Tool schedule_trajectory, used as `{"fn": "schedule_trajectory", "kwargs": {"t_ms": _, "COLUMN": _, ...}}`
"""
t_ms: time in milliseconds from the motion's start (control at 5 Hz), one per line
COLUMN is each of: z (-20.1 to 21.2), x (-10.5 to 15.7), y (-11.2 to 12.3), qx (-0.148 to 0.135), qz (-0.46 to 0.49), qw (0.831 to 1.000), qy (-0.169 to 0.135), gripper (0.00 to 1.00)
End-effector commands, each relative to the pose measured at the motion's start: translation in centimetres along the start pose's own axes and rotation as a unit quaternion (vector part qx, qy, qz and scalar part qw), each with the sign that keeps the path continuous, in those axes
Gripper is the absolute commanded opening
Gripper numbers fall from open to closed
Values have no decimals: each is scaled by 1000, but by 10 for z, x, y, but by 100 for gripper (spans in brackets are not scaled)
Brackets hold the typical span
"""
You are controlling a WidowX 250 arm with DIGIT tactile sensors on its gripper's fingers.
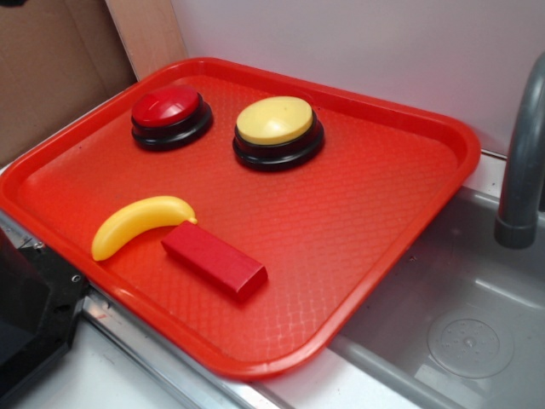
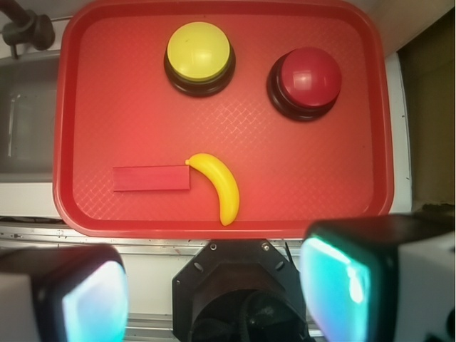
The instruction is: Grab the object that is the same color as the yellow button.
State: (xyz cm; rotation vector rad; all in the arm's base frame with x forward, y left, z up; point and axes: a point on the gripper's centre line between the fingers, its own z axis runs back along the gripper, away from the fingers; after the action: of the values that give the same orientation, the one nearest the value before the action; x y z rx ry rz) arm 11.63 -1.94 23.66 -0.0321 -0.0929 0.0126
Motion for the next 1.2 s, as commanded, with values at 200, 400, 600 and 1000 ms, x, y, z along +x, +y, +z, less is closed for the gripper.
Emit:
{"fn": "schedule_trajectory", "kwargs": {"t_ms": 200, "z": -31, "x": -5, "y": -3, "qx": 29, "qz": 1, "qw": 998, "qy": -47, "gripper": 100}}
{"fn": "schedule_trajectory", "kwargs": {"t_ms": 400, "z": -64, "x": -17, "y": 0, "qx": 44, "qz": -7, "qw": 997, "qy": -57, "gripper": 100}}
{"fn": "schedule_trajectory", "kwargs": {"t_ms": 600, "z": -98, "x": -21, "y": 4, "qx": 56, "qz": -29, "qw": 997, "qy": -54, "gripper": 100}}
{"fn": "schedule_trajectory", "kwargs": {"t_ms": 1000, "z": -159, "x": -9, "y": 5, "qx": 76, "qz": -58, "qw": 991, "qy": -89, "gripper": 100}}
